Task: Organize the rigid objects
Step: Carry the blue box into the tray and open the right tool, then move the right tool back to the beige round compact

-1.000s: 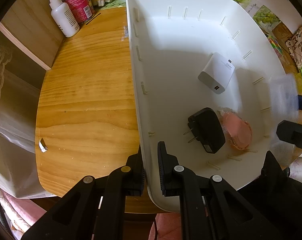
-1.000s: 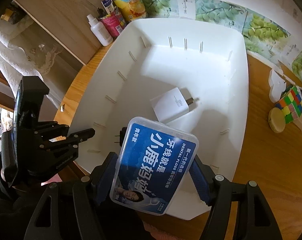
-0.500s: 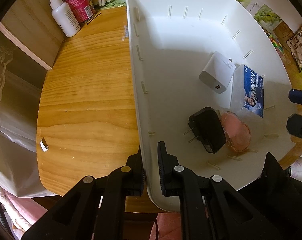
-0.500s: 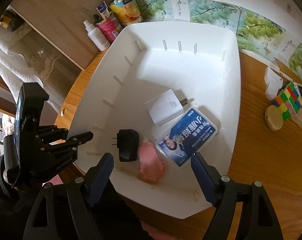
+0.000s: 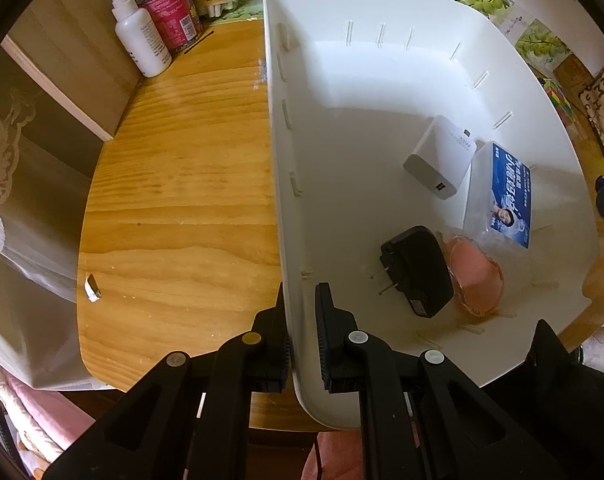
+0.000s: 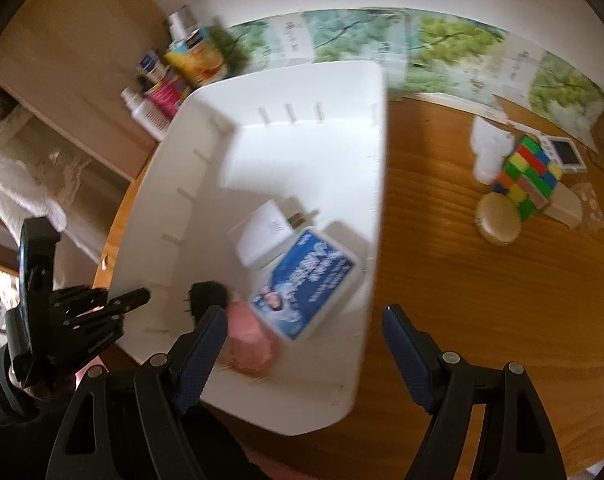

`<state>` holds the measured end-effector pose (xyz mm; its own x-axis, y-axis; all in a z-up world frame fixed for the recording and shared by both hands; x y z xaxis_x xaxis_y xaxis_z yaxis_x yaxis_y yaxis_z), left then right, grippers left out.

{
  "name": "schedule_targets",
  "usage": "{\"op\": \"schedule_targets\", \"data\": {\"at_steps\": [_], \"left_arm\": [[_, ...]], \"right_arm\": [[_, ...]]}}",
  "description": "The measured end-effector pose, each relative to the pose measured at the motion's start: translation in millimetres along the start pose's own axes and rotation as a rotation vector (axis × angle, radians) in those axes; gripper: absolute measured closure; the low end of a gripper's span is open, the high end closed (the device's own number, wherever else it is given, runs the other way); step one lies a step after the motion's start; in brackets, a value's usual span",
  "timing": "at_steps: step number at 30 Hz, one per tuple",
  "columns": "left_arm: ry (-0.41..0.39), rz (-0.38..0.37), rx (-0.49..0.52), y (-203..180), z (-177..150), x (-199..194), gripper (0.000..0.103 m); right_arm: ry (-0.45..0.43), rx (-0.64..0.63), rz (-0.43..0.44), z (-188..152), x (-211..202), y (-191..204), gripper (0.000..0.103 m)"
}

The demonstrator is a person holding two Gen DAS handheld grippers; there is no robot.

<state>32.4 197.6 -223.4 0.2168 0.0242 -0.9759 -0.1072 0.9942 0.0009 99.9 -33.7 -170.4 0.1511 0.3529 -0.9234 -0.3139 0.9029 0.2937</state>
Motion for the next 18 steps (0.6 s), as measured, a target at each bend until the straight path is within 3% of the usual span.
{"op": "schedule_targets", "data": {"at_steps": [12,18], "left_arm": [[0.004,0.020,-0.006,-4,0,-2,0.091],[-0.024,0.042,-0.013,-5,0,-8,0.091]], "right_arm": [[-0.112,0.049,-0.129,5,-12,-68,0.023],[-0.211,0.037,-0.194,9,-13,-99,0.023]]}}
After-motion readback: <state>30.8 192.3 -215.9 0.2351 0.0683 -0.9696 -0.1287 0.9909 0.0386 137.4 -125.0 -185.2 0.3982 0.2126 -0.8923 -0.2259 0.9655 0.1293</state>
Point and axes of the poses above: each gripper's, at about its wrist camera, not at the fingertips, and x roughly the way its jaws point, y to its left, z to its top, the point moved 4 cm from there along x, roughly the way its jaws point, and after that the axes turned 1 degree about -y, right-handed, at the moved point
